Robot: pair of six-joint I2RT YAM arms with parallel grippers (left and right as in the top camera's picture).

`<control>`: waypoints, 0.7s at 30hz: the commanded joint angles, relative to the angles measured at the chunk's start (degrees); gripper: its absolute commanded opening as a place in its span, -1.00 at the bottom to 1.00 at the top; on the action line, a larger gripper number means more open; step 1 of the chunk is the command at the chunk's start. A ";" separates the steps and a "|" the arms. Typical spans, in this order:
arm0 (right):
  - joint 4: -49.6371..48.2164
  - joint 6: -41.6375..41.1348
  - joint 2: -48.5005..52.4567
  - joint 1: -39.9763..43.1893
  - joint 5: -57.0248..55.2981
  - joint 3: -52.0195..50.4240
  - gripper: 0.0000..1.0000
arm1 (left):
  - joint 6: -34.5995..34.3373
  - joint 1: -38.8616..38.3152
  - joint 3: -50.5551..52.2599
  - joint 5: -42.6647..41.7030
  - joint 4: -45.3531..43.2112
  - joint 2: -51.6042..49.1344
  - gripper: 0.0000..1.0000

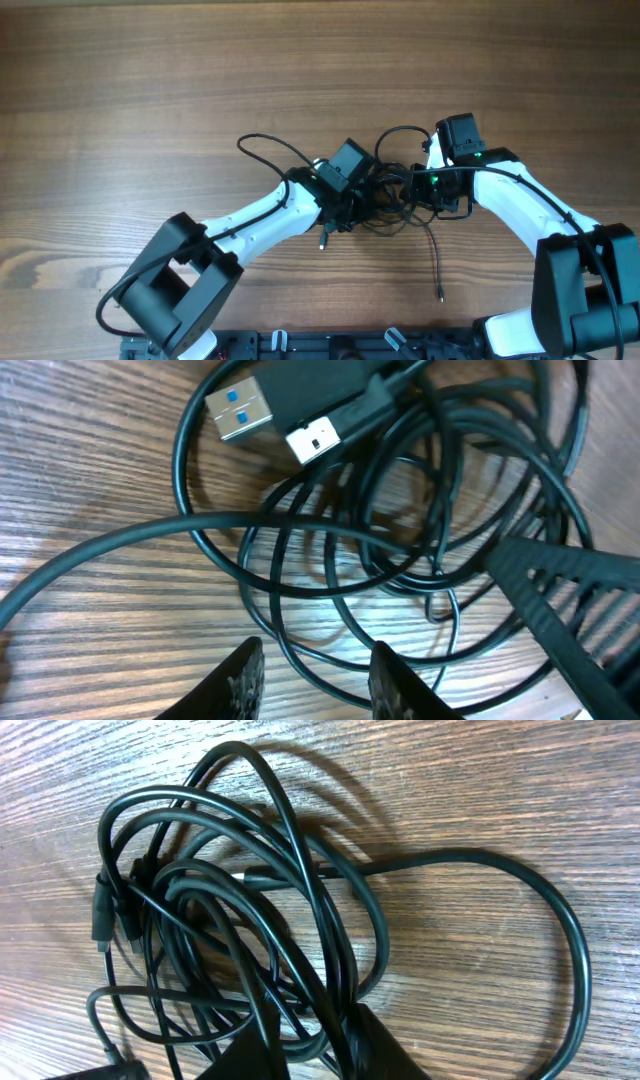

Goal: Untangle cables

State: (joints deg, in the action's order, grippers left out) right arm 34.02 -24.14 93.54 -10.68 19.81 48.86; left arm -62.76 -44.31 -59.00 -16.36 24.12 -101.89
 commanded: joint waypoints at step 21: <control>1.07 0.17 0.87 0.13 -0.52 0.15 -0.55 | -4.20 -0.33 -0.13 13.29 -3.80 -2.49 -0.38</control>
State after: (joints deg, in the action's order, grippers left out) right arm 34.87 -24.14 93.54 -10.68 19.84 48.88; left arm -66.37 -44.31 -59.00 -4.32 20.32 -103.55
